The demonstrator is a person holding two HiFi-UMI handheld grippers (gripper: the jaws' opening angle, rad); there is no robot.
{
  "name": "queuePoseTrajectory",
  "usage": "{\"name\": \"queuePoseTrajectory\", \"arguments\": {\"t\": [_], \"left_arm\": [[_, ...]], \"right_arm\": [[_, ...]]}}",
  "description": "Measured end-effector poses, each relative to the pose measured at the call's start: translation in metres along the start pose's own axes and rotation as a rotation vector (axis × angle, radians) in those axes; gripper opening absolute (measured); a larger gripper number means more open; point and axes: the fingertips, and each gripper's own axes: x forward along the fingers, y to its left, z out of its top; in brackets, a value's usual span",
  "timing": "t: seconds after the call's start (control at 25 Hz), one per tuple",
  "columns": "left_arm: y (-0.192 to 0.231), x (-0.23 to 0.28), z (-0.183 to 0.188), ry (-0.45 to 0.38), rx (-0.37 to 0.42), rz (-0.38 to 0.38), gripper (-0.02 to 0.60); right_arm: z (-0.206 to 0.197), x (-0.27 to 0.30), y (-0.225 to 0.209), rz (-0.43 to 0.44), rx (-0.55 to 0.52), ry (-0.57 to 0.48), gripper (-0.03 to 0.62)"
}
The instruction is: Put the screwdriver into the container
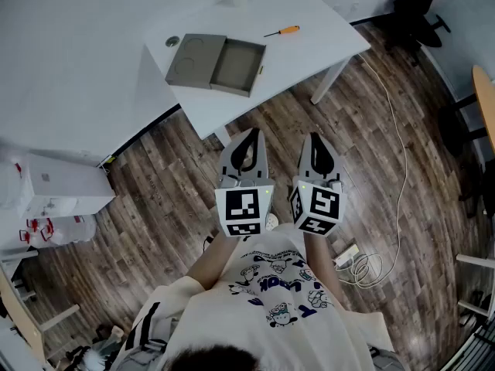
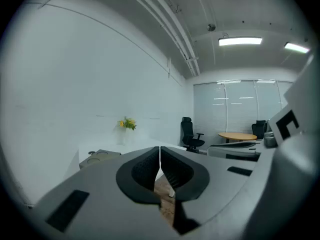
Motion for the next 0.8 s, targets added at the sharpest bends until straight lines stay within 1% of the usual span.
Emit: {"name": "queuePoseTrajectory", "arguments": {"t": [0.44, 0.8], "left_arm": [[0.005, 0.015, -0.001, 0.012, -0.010, -0.010, 0.020], [0.012, 0.048, -0.001, 0.029, -0.019, -0.016, 0.020]], "right_arm": [[-0.001, 0.016, 0.000, 0.004, 0.007, 0.008, 0.040], [-0.003, 0.048, -0.009, -0.002, 0.026, 0.038, 0.041]]}}
